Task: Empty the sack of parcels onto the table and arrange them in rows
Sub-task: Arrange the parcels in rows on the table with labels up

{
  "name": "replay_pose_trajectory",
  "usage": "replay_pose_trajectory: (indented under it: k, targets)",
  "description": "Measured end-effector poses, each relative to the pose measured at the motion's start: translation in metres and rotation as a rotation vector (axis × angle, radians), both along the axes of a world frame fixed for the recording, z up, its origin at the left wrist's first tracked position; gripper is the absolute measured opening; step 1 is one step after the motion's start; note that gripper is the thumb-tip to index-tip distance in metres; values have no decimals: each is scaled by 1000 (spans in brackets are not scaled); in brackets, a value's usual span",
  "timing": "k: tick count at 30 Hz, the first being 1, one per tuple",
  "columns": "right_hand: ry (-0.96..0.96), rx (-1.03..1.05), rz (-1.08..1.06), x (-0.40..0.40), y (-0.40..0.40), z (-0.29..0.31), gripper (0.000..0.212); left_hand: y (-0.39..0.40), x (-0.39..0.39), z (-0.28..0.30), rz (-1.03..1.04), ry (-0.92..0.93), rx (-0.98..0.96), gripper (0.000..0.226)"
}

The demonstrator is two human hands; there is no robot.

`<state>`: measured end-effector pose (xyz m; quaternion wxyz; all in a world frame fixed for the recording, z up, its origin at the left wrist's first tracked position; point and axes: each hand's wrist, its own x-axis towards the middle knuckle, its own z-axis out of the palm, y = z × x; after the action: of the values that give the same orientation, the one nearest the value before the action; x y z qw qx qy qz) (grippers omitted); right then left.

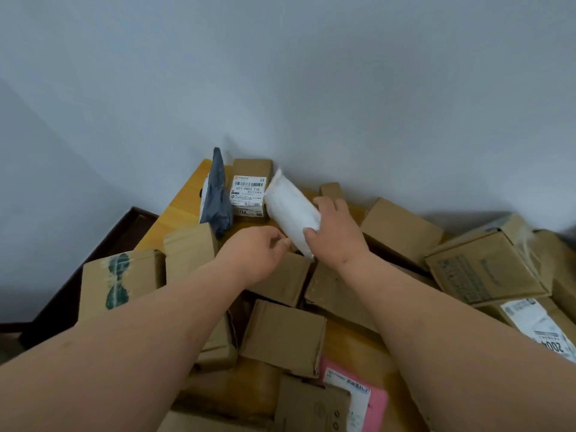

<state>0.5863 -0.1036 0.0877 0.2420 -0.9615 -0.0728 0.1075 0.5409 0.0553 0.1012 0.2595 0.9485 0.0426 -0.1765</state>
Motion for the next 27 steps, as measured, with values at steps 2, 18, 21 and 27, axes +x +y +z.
replay_pose_trajectory:
  k: [2,18,21,27]
  targets:
    - [16,56,36,5,9,3,59,1,0,2,2,25,-13,30]
    - [-175,-226,279,-13,33,14,40,79,-16,25,239,-220,286,49]
    - [-213,-159,344,-29,55,26,37,107,-35,31,296,-155,422,58]
    - [-26,-209,674,-78,103,32,66,155,-84,33,441,-3,514,67]
